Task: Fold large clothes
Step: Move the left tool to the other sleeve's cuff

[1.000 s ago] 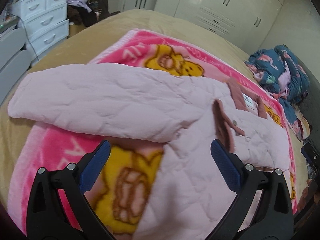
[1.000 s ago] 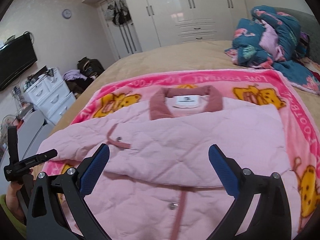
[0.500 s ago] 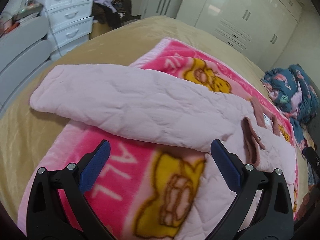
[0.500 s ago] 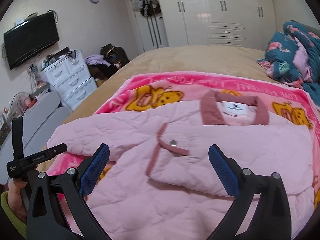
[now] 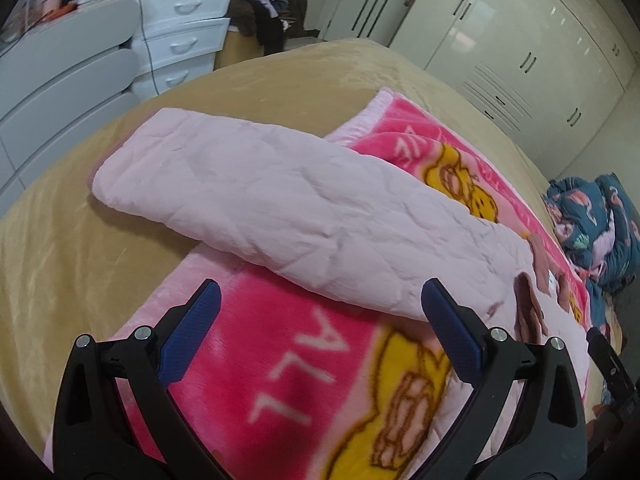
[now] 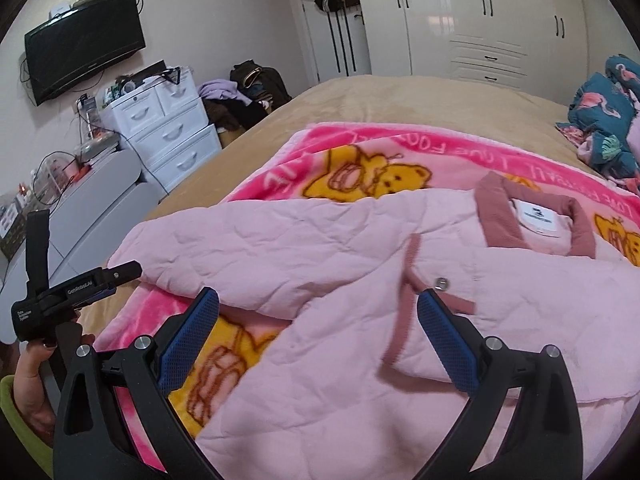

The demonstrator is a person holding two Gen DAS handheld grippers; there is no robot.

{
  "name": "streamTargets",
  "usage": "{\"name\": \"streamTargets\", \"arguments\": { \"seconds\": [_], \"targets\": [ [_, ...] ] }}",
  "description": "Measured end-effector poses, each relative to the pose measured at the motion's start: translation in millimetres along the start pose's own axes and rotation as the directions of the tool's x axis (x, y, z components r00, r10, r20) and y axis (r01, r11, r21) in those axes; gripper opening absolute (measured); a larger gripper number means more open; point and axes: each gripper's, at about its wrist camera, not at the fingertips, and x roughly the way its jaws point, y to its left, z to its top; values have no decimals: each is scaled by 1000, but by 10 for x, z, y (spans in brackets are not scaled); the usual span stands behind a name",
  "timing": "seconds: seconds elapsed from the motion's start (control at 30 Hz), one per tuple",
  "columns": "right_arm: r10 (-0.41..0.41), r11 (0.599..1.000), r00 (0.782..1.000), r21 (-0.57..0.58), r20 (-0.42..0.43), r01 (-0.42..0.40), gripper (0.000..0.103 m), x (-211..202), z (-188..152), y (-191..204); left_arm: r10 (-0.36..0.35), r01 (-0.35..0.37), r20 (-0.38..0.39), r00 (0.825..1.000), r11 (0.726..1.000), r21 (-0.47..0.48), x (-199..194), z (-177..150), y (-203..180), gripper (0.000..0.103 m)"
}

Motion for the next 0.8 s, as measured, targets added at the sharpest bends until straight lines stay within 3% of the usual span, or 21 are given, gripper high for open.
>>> {"name": "streamTargets", "arguments": {
  "seconds": [0.43, 0.8],
  "targets": [
    [62, 996, 996, -65, -70, -67, 99, 452, -10, 563, 29, -32, -31, 999, 993, -109, 164, 77, 444, 94],
    [82, 992, 988, -79, -132, -93, 99, 718, -183, 770, 31, -41, -45, 999, 966, -257, 350, 197, 914, 94]
  ]
}}
